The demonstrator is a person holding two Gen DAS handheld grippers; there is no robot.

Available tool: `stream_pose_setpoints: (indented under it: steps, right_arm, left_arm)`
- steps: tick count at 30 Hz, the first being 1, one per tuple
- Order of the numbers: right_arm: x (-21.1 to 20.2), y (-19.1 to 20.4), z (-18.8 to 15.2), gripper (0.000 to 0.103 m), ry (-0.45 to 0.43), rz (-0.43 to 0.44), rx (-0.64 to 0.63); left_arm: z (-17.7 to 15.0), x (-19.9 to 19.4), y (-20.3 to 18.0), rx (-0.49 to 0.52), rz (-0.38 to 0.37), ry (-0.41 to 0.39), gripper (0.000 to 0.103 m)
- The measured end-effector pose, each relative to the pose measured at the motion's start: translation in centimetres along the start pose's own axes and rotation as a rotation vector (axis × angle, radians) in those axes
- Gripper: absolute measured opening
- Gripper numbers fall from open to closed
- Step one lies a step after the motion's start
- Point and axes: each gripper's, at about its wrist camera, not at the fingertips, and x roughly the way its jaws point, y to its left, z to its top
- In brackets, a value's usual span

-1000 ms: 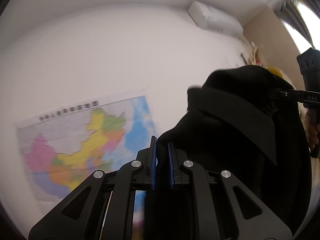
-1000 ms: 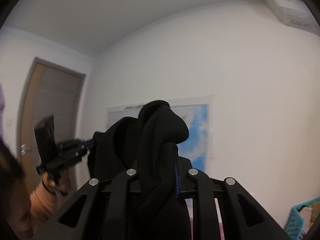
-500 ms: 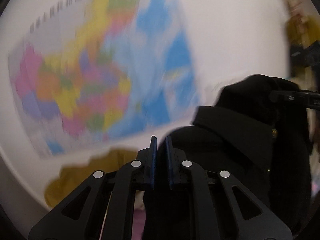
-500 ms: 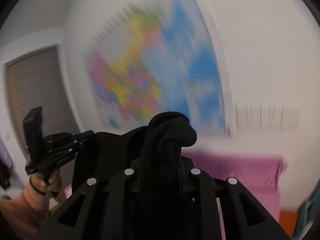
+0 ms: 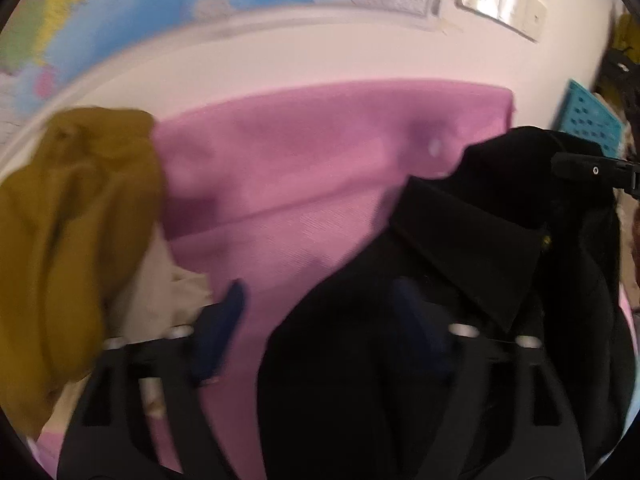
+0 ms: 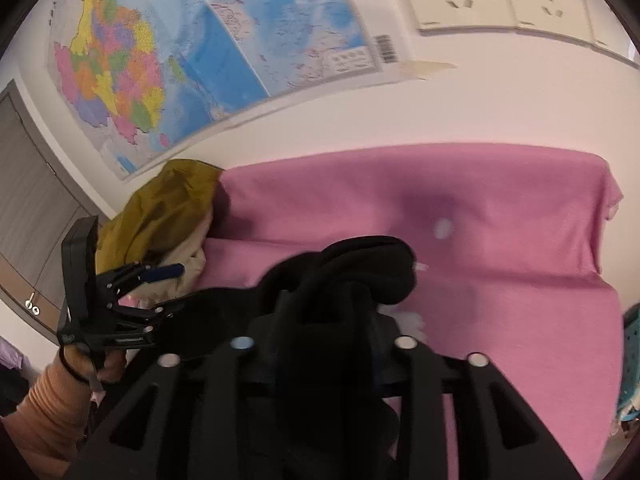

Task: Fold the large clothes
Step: 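Hold the jacket up with both grippers and shake it open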

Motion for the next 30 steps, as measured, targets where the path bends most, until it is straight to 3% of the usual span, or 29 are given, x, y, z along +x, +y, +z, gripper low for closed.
stream_pose_setpoints:
  steps: [1, 2, 4, 6, 7, 8, 9, 10, 11, 12, 14, 15, 18, 22, 24, 26, 27, 28, 30]
  right_arm:
    - [-0.1, -0.6, -0.3, 0.048, 0.010, -0.011, 0.019]
    - [0.4, -1.8, -0.4, 0.049, 0.027, -0.007, 0.036]
    - [0.4, -2.6, -1.0, 0.063, 0.058, 0.006, 0.074]
    - [1.3, -3.3, -1.5, 0.074, 0.089, 0.041, 0.110]
    - [1.7, -3.4, -1.8, 0.074, 0.103, 0.059, 0.117]
    - [2.1, -3.3, -2.2, 0.071, 0.113, 0.073, 0.114]
    - [2.5, -3.1, -2.4, 0.050, 0.123, 0.089, 0.102]
    - [2.8, -2.8, -2.6, 0.019, 0.127, 0.092, 0.082]
    - [2.8, -2.5, -2.6, 0.012, 0.125, 0.095, 0.066]
    - [2.6, -1.9, -2.4, 0.011, 0.101, 0.088, 0.042]
    - [1.5, -1.1, -1.6, 0.010, 0.043, 0.082, 0.012]
    - [0.5, -0.5, -0.8, 0.009, 0.005, 0.084, -0.004]
    - [-2.2, 2.3, 1.9, 0.009, -0.101, 0.052, -0.106]
    - [-5.1, 3.9, 5.0, 0.009, -0.222, 0.053, -0.163]
    - [-4.5, 3.5, 6.0, 0.010, -0.226, 0.007, -0.180]
    - [-1.2, 1.9, 6.0, 0.015, -0.130, -0.044, -0.139]
    - [0.3, 1.5, 5.7, 0.025, -0.083, -0.080, -0.132]
    - [2.4, 0.6, 5.0, 0.043, -0.022, -0.144, -0.114]
    - [4.6, -1.0, 3.6, 0.060, 0.062, -0.201, -0.074]
  left_arm:
    - [0.1, 0.6, 0.2, 0.006, -0.044, 0.029, 0.095]
    - [-0.2, 1.4, 0.1, 0.008, -0.062, 0.053, 0.095]
    - [0.1, 3.4, 0.6, 0.005, -0.054, 0.119, 0.095]
    - [-0.3, 5.4, 0.3, 0.008, -0.154, 0.202, 0.095]
    - [-0.5, 6.3, 0.4, 0.009, -0.185, 0.229, 0.098]
    - [-0.6, 6.2, -0.2, 0.055, -0.179, 0.210, 0.097]
    - [-0.8, 6.4, -0.7, 0.088, -0.190, 0.218, 0.097]
    - [-1.0, 6.2, -1.2, 0.117, -0.188, 0.212, 0.096]
    - [-1.2, 6.1, -1.5, 0.133, -0.165, 0.200, 0.083]
    - [-1.4, 5.9, -1.9, 0.158, -0.118, 0.178, 0.053]
    - [-1.0, 5.2, -1.6, 0.137, -0.094, 0.156, 0.008]
    - [-0.5, 4.5, -1.0, 0.103, -0.090, 0.132, 0.007]
    - [2.3, -1.0, 0.3, 0.053, -0.013, -0.086, 0.007]
    - [5.2, -7.1, 1.9, -0.015, 0.028, -0.259, 0.007]
    - [5.6, -7.0, 2.3, -0.029, 0.066, -0.260, 0.009]
    - [5.1, -4.9, 2.2, -0.027, 0.109, -0.214, 0.011]
    - [4.7, -3.1, 2.0, -0.021, 0.158, -0.174, 0.012]
    - [4.1, -1.6, 2.2, -0.020, 0.195, -0.135, 0.013]
    - [2.5, 2.4, 2.2, 0.004, 0.306, -0.028, 0.016]
